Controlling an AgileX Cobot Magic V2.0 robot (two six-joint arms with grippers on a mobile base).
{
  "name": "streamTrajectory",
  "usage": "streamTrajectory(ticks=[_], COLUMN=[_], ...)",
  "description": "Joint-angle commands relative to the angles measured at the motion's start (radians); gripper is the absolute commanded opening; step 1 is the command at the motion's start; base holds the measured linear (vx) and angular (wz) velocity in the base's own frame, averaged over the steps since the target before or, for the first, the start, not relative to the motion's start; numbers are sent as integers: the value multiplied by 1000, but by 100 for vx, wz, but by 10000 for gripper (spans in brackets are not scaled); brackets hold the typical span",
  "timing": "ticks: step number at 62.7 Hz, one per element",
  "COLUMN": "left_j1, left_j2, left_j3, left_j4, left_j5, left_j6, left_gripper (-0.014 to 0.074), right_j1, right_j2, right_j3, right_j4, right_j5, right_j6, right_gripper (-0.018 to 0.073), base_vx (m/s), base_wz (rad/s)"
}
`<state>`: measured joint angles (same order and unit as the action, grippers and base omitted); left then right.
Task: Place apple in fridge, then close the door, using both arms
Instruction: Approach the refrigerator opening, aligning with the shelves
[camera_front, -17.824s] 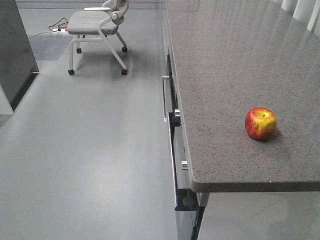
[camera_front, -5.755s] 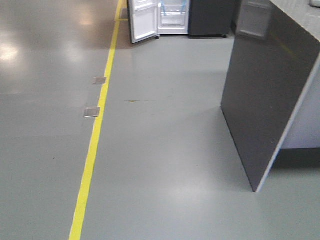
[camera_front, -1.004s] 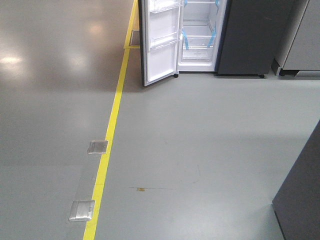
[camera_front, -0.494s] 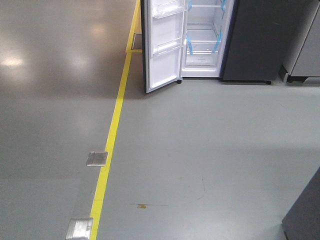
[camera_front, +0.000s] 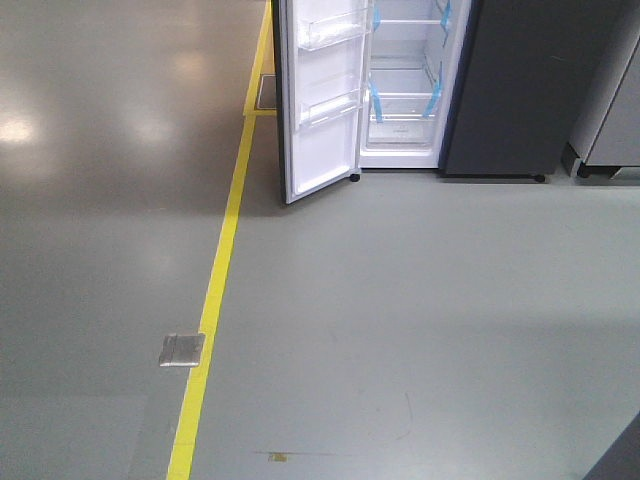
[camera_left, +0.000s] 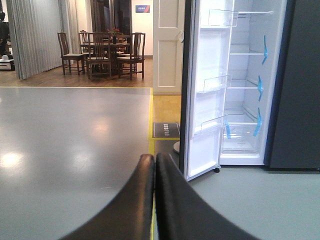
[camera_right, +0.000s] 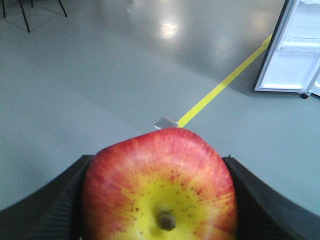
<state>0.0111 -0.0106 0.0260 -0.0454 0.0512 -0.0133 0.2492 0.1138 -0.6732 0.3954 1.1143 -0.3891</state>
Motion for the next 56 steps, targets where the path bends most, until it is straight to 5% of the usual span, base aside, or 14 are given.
streamTrajectory(ticks=[1,56], left_j1=[1,1], left_j2=[-16,-16], left_j3=[21,21], left_j4=[-3,-3], left_j5=[-74,-74], left_j6=[-3,-3], left_gripper=[-6,-6], right_j1=[1,1], right_j2=[17,17], right_j3=[-27,-27], right_j4=[21,21], right_j5=[-74,-74], right_j6=[-6,-6], right_gripper=[356,356], base_vx=[24,23], base_wz=[-4,-2])
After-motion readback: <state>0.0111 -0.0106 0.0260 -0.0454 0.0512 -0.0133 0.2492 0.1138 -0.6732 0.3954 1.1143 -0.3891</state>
